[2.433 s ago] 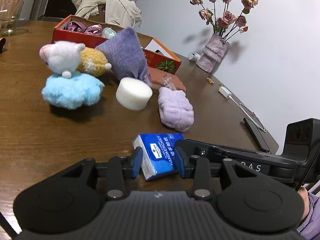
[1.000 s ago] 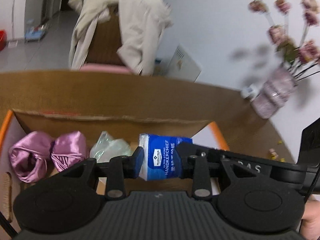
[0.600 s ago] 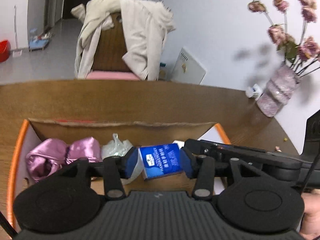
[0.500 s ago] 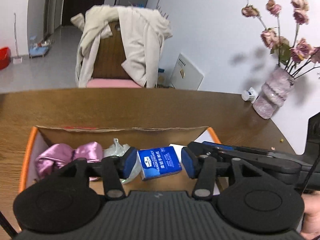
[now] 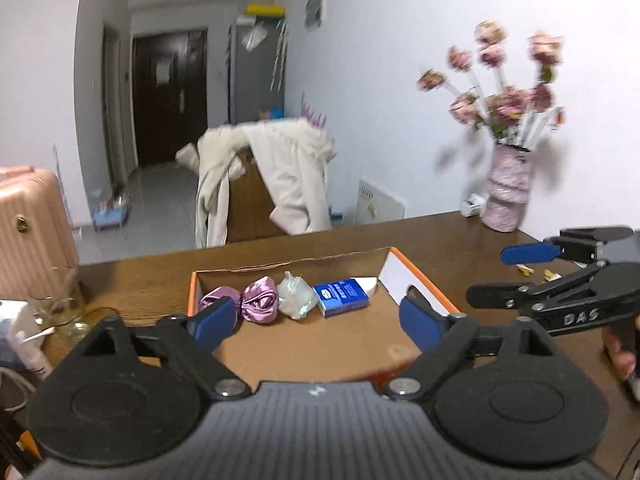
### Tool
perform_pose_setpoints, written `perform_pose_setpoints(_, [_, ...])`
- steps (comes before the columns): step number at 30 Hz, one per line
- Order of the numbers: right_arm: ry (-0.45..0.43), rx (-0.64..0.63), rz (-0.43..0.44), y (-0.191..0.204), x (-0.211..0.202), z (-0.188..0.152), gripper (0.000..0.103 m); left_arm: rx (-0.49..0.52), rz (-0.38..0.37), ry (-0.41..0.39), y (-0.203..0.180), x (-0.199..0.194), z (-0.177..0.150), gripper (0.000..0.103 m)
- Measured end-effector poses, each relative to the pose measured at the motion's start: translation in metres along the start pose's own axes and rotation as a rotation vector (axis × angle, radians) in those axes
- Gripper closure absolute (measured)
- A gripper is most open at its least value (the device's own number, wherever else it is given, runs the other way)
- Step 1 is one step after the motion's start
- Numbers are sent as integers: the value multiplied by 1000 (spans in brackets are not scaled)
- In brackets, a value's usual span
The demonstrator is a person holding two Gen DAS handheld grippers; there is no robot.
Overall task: Organize soft objects
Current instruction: 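Move both tools back toward the remaining pile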
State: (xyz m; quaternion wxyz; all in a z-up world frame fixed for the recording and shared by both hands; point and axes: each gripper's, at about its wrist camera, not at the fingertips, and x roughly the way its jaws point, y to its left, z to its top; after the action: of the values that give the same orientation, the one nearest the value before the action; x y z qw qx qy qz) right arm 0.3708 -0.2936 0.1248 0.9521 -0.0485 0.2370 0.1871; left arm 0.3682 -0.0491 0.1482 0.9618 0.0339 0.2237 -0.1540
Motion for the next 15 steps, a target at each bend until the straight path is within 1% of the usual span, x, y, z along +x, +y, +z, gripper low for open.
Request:
perform_pose_setpoints(2, [-27, -12, 20, 15, -23, -16, 19, 2, 15, -38, -3, -25, -22, 9])
perform_pose_setpoints(4, [-46, -16, 35, 30, -40, -33, 19, -18, 20, -57, -5, -47, -44, 8])
perform_pose_setpoints(6, [-68, -19, 49, 43, -58, -54, 18, -46, 26, -73, -6, -67, -67, 4])
perform_pose_setpoints(8, [-76, -1, 35, 56, -71, -74, 18, -60, 58, -71, -7, -84, -88, 4])
perform_pose_setpoints(11, [-93, 30, 6, 70, -86, -101, 18, -62, 109, -90, -9, -109, -115, 4])
perform_pose_setpoints(13, [-85, 56, -1, 79, -93, -116, 18, -78, 111, -99, -8, -124, -130, 3])
perform_pose_setpoints(15, [-78, 76, -7, 89, -100, -131, 18, -108, 101, -87, -7, -133, -143, 3])
